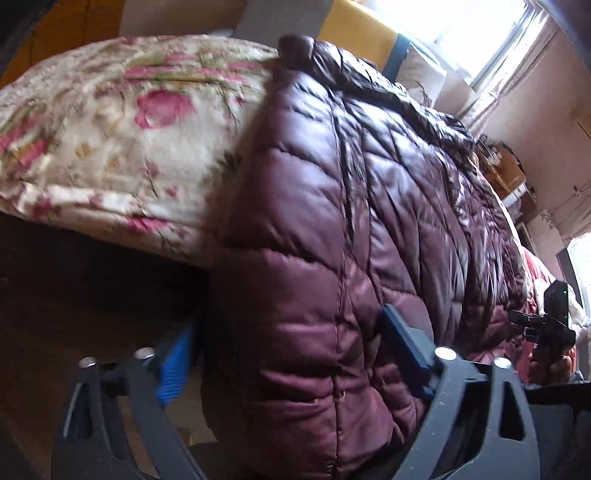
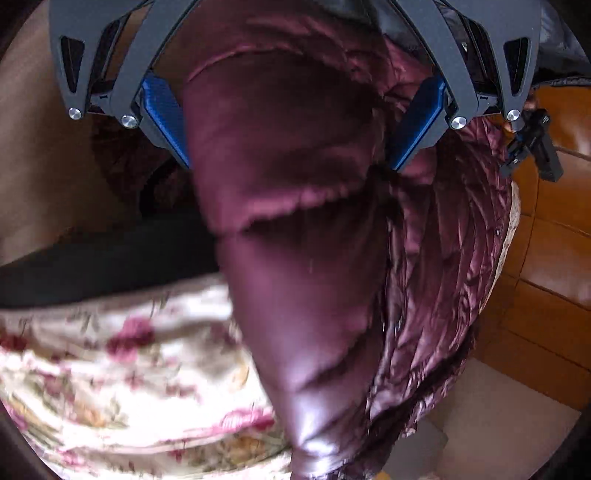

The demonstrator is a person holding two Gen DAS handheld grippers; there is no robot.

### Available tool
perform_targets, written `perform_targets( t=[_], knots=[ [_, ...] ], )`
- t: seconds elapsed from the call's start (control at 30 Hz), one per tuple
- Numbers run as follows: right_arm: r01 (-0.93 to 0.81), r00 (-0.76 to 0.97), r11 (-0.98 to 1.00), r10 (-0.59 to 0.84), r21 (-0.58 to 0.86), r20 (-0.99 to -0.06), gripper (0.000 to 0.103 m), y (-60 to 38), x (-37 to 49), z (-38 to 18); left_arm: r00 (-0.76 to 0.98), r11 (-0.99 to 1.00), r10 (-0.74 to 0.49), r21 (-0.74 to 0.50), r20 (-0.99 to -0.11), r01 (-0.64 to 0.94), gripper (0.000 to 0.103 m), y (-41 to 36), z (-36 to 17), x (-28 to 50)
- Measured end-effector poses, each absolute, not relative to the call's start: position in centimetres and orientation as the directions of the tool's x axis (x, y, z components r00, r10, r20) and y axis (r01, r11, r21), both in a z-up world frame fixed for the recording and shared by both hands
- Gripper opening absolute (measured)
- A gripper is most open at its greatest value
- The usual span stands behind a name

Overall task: Fold large clothes
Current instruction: 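Grasp the jacket side edge with both grippers and lift it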

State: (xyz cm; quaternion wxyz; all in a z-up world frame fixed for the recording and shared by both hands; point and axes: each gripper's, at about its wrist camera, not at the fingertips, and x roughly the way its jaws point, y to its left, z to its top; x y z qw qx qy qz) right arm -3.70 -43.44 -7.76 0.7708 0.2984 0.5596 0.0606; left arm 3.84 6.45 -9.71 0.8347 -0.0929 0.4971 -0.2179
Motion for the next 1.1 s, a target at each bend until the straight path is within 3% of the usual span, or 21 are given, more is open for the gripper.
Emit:
perform_targets(
  t=[0.03, 0.1, 0.13, 0.2, 0.23, 0.33, 0.47, 0.57, 0.63, 0.77, 0.87, 1.1],
  knots=[
    [0.230, 0.364, 0.816, 0.433, 0.530, -0.825, 0.090, -43.1, -3.9, -7.9, 0.416, 0.887, -0.457, -0.370, -0.786, 0.276, 0.079, 6.4, -9.7, 3.7],
    [0.214, 0.360, 0.820, 0.440, 0.532, -0.823, 0.076, -42.6, -4.3, -7.9, 0.399, 0.872, -0.484, -0.394, -0.779, 0.289, 0.058, 6.6, -9.5, 3.5],
    [0.195, 0.355, 0.824, 0.447, 0.533, -0.821, 0.061, -42.2, -4.5, -7.6, 0.391, 0.859, -0.507, -0.414, -0.769, 0.300, 0.052, 6.8, -9.2, 3.3],
    [0.141, 0.352, 0.836, 0.459, 0.531, -0.816, 0.042, -41.5, -4.9, -6.4, 0.379, 0.823, -0.564, -0.466, -0.734, 0.324, 0.035, 7.5, -8.2, 2.7],
    [0.120, 0.355, 0.842, 0.459, 0.527, -0.814, 0.027, -41.4, -5.0, -5.8, 0.377, 0.801, -0.597, -0.500, -0.708, 0.329, 0.032, 7.9, -7.6, 2.4],
    [0.067, 0.401, 0.845, 0.464, 0.530, -0.790, 0.014, -41.2, -6.0, -2.5, 0.396, 0.738, -0.674, -0.573, -0.624, 0.355, 0.024, 9.0, -5.0, 1.2],
    [-0.012, 0.528, 0.827, 0.482, 0.562, -0.699, 0.013, -42.6, -8.6, 4.4, 0.404, 0.672, -0.740, -0.619, -0.538, 0.407, 0.021, 10.0, -1.5, -1.2],
    [-0.042, 0.572, 0.814, 0.495, 0.579, -0.654, 0.012, -44.0, -10.6, 7.1, 0.402, 0.658, -0.752, -0.633, -0.523, 0.408, 0.021, 10.5, -1.1, -2.8],
    [-0.027, 0.557, 0.817, 0.491, 0.576, -0.670, 0.012, -43.8, -11.2, 6.5, 0.402, 0.669, -0.742, -0.638, -0.537, 0.382, 0.021, 10.9, -1.8, -3.1],
    [0.051, 0.443, 0.861, 0.435, 0.506, -0.784, 0.013, -42.4, -9.9, 1.9, 0.386, 0.718, -0.696, -0.604, -0.606, 0.345, 0.021, 10.3, -3.9, -3.0],
    [0.073, 0.426, 0.853, 0.442, 0.517, -0.789, 0.012, -42.0, -10.2, 0.7, 0.389, 0.688, -0.724, -0.637, -0.569, 0.349, 0.021, 10.6, -3.4, -3.4],
    [-0.087, 0.586, 0.808, 0.514, 0.583, -0.626, 0.012, -42.4, -9.1, 7.2, 0.405, 0.607, -0.791, -0.673, -0.459, 0.423, 0.021, 9.7, -0.2, -2.2]
  ],
)
